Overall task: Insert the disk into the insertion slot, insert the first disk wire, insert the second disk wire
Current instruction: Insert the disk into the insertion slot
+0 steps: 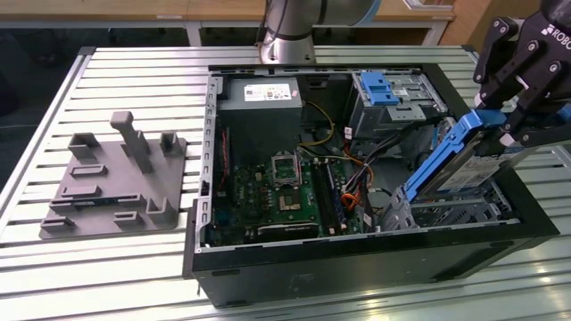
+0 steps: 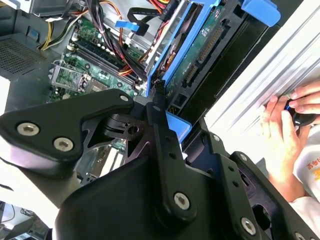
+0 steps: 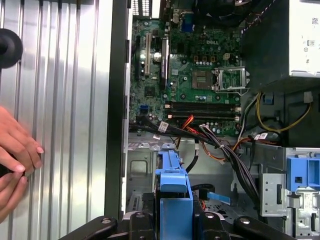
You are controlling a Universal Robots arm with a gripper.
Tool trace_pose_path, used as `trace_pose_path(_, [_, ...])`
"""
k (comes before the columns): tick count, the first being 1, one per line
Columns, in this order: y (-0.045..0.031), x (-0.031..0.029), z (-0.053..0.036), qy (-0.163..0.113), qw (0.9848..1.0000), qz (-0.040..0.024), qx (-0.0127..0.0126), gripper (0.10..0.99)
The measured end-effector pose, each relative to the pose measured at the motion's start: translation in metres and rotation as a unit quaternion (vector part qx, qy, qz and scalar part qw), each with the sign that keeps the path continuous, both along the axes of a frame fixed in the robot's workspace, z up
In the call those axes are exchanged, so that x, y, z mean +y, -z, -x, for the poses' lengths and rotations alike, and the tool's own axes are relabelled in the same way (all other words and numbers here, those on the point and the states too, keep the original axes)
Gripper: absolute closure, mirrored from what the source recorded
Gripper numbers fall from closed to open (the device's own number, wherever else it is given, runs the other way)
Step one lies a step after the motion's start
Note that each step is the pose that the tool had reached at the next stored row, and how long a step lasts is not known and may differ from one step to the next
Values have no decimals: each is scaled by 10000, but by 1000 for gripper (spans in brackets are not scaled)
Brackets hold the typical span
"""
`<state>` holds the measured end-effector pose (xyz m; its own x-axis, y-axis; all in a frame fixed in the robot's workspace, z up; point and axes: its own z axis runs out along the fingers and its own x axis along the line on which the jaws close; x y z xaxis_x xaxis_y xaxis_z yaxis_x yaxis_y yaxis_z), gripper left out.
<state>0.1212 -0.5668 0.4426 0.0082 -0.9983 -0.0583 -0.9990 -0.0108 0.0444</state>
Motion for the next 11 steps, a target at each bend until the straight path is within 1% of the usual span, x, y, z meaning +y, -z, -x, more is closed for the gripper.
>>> trace_pose_path(11, [67, 2, -10, 32, 10000, 3, 0, 722])
